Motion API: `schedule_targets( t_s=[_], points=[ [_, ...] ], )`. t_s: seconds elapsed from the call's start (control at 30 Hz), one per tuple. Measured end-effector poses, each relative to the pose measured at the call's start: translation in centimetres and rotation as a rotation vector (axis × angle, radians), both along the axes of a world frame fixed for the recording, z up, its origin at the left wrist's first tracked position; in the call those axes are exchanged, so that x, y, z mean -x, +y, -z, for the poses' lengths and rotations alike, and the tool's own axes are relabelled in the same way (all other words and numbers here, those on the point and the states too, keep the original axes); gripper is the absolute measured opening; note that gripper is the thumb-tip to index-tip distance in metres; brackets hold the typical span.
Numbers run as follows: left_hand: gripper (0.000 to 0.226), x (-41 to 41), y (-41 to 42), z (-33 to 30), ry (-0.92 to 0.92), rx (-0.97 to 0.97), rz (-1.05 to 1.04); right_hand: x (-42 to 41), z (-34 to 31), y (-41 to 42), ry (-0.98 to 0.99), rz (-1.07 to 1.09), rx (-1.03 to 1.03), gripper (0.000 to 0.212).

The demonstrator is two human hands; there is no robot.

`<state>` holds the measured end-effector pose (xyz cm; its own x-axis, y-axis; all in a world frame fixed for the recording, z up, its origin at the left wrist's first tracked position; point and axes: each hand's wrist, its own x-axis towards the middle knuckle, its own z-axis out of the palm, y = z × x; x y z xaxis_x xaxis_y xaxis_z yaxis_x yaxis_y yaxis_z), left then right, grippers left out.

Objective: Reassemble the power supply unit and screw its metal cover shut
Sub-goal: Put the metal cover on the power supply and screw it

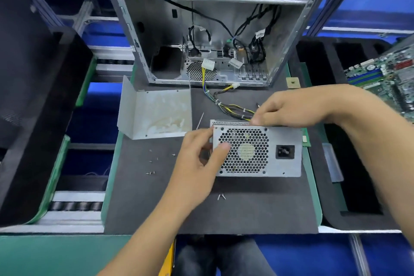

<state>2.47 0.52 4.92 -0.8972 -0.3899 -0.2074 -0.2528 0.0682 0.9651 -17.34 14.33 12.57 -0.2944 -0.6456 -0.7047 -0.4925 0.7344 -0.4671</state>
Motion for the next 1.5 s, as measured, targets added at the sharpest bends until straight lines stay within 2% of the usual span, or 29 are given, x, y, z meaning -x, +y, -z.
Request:
schedule_targets(
  t_s=[0.07,0.17,0.3,0.47,0.6,0.8,1.07,1.27,1.5],
  points=[
    [0.022,0.1,0.3,0.2,0.032,0.001,-0.058,-0.1,-0.1,-0.3,-0.061,0.043,0.017,0.055],
    [0.021,0.4,0.1,0.3,0.008,-0.007,-0.075,0.1,-0.4,-0.7,-0.163,0.116,0.003,0.05],
    [0.021,0.7,0.2,0.5,-0.007,-0.011,-0.094,1.1,-0.2,-1.3,-0.151,0.109,-0.053,0.03],
    [0.02,0.8,0.1,0.9,0.0,-0.154,-0.108,1.2,1.4,-1.1,-0.319,0.207,0.027,0.033],
    [0.01,0.8,0.1,0.8,0.047,-0.212,-0.091,1.1,2.4,-0.7,-0.328,0.224,0.046,0.031],
    [0.022,1.0,0.0,0.3,0.055,-0.214,-0.071,1.3,2.7,-0.5,-0.333,0.242,0.063,0.033],
    [0.018,1.1,-0.2,0.3,0.042,-0.255,-0.053,1.2,2.8,-0.5,-0.338,0.269,0.06,0.032],
    [0.015,1.9,-0.9,-0.1,0.012,-0.258,-0.036,1.3,2.7,-0.8,-0.292,0.277,0.066,0.032],
    [0.014,2.7,-1.6,-0.9,-0.104,-0.293,0.034,1.4,2.5,-1.0,-0.321,0.327,0.056,0.035]
  ],
)
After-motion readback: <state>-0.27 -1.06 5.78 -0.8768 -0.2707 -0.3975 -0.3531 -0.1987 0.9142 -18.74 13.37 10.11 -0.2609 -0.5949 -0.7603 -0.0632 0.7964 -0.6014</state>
